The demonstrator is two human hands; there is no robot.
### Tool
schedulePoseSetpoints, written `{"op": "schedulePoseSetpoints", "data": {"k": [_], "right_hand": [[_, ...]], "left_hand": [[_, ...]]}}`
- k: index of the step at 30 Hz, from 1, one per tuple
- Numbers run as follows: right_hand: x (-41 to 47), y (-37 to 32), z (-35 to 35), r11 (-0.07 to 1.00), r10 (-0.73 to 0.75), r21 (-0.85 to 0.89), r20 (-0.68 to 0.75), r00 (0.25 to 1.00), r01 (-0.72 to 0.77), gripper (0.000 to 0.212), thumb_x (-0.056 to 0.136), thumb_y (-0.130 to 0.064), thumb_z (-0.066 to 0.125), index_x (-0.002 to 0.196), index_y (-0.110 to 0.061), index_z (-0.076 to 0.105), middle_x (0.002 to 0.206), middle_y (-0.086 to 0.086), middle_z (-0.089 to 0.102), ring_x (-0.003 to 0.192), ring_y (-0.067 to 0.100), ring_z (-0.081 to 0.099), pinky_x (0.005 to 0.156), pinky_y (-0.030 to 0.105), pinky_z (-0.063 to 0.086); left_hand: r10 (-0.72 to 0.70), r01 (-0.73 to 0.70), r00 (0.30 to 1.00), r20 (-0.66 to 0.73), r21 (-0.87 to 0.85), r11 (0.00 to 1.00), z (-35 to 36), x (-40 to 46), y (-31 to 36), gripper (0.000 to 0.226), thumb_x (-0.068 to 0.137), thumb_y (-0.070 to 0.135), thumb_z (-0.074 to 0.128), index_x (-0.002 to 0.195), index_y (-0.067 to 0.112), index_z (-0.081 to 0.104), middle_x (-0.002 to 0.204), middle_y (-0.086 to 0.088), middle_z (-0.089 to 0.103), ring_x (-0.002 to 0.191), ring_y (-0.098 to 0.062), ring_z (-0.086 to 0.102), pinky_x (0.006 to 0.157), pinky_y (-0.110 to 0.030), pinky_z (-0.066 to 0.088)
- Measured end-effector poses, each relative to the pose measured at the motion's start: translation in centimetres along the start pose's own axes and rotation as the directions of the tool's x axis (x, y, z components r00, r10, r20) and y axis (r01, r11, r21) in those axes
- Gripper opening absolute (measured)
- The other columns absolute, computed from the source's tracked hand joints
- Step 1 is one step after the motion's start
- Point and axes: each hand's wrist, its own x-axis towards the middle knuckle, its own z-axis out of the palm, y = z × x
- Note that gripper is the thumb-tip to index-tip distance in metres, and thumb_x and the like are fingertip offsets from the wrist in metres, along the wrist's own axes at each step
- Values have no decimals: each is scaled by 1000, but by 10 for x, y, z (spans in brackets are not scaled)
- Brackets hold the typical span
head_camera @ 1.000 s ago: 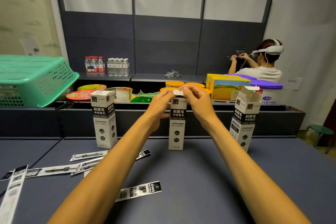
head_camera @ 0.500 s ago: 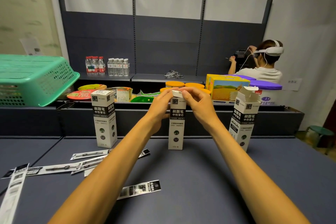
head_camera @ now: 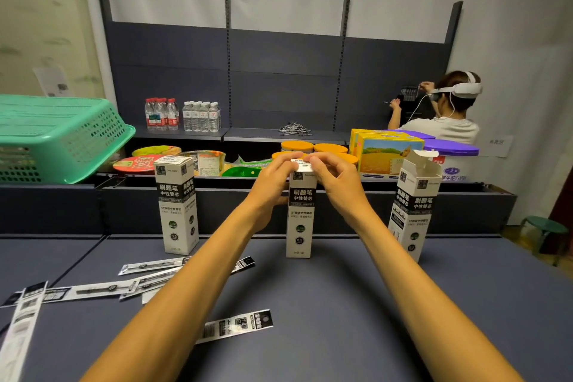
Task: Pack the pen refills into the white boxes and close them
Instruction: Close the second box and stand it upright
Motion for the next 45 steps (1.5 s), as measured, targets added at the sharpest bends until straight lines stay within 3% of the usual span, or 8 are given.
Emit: {"op": "schedulePoseSetpoints", "data": {"k": [3, 7, 13, 18, 29, 35, 41, 45], "right_hand": [[0, 1, 2, 997, 59, 57, -48, 997, -56, 17, 100, -26, 51, 103, -23, 68, 101, -6, 69, 94, 5, 67, 69, 20, 56], [1, 4, 6, 999, 11, -45, -110, 994, -16, 12, 95, -30, 60, 103, -21, 64, 105, -4, 66, 98, 10, 65, 69, 20, 57], [9, 4, 3, 998, -14, -67, -116, 993, 7, 13, 94, -29, 62, 103, -19, 64, 105, -3, 66, 101, 15, 64, 74, 28, 60], [10, 6, 2, 997, -38, -73, -95, 995, 31, 7, 95, -27, 62, 100, -23, 63, 107, -2, 66, 104, 17, 64, 76, 32, 60], [7, 8, -5, 1000, 11, -9, -47, 999, -12, 20, 93, -23, 64, 110, -11, 66, 112, -4, 65, 107, 13, 63, 76, 25, 59], [8, 5, -4, 997, -38, -65, -31, 999, 36, 16, 94, -22, 62, 108, -13, 65, 111, -3, 64, 107, 14, 62, 73, 22, 58], [10, 4, -4, 998, -39, -42, -19, 999, 38, 12, 96, -24, 60, 105, -18, 65, 112, 1, 66, 109, 18, 63, 79, 37, 61], [7, 1, -3, 996, -65, -69, -11, 998, 64, 12, 97, -21, 59, 106, -17, 65, 109, -3, 65, 104, 13, 65, 77, 32, 60]], "left_hand": [[0, 0, 1000, 6, -1, 1000, 1, 1, 0, 27, 99, 27, 42, 122, 32, 54, 117, -4, 59, 109, -21, 57, 83, -38, 52], [25, -25, 999, -40, 18, 1000, 4, 3, -1, 25, 98, 24, 40, 116, 28, 56, 113, -7, 60, 105, -22, 59, 82, -38, 55], [141, -135, 988, -59, 107, 985, 2, 8, -10, 26, 101, 43, 38, 115, 29, 56, 107, -1, 65, 99, -17, 65, 77, -35, 59], [136, -133, 990, -24, 100, 986, 0, 9, -10, 28, 102, 39, 38, 120, 25, 53, 111, -3, 62, 100, -17, 64, 71, -29, 58], [181, -181, 983, 16, 136, 974, -5, 8, -13, 26, 100, 43, 41, 120, 33, 56, 113, -1, 63, 104, -17, 64, 80, -41, 59], [191, -195, 981, 41, 132, 972, -8, 7, -11, 26, 97, 41, 50, 121, 35, 57, 108, -3, 67, 102, -17, 66, 77, -35, 59], [230, -239, 971, 69, 170, 956, -10, 7, -8, 28, 98, 40, 48, 123, 31, 55, 114, -6, 64, 105, -20, 65, 76, -39, 60], [238, -248, 968, 78, 160, 955, -8, 8, -9, 27, 100, 35, 46, 124, 27, 55, 114, -6, 63, 104, -20, 65, 76, -39, 60]]}}
